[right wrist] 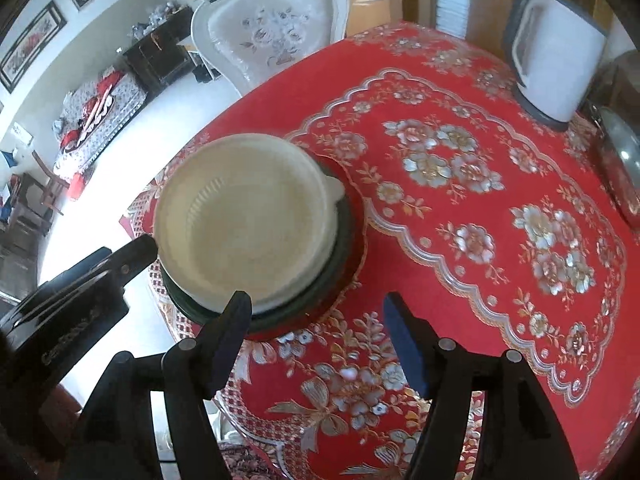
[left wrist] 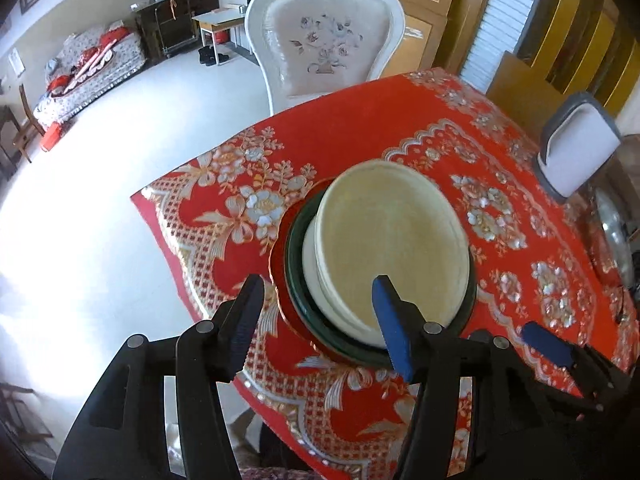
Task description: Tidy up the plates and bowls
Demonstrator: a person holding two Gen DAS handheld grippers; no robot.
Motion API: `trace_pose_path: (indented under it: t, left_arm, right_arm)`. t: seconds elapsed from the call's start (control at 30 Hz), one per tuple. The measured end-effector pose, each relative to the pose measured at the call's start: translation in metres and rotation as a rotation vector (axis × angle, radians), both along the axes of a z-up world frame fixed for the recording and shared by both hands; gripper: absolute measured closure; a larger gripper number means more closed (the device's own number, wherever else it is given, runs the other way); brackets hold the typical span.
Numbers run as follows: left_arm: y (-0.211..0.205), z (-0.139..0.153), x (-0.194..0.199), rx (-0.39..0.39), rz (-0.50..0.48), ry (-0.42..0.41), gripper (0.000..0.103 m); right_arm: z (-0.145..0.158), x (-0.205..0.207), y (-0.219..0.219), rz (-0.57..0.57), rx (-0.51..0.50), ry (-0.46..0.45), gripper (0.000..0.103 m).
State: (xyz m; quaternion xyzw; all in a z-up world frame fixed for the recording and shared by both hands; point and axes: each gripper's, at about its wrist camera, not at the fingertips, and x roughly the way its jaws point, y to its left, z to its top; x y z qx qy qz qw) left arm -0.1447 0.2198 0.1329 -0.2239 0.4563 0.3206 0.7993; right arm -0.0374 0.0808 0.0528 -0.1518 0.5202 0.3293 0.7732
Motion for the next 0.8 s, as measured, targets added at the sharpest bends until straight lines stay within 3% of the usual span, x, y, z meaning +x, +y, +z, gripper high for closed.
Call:
trace_pose_path:
  t: [0.13, 0.43, 0.63, 0.8]
  left_arm:
    - [-0.015, -0.001, -0.001, 0.075, -0.006, 0.057, 0.046]
    - [-0.009, -0.009, -0.004, 0.054, 0.006, 0.089, 0.046]
    - [0.001, -0.013, -0.006, -0.014, -0.024, 0.027, 0.046]
    - [0.006, -0.01, -0.005, 0.0, -0.026, 0.024, 0.046]
  right_arm:
    - [-0.001, -0.002, -0.006, 0.006, 0.0, -0.015, 0.034]
    - [-0.004, -0.003, -0.003, 0.022, 0.0, -0.024, 0.034]
    - [-0.006, -0.002, -0.001, 0.018, -0.008, -0.024, 0.034]
    - [-0.006, -0.002, 0.006, 0.032, -0.013, -0.037, 0.034]
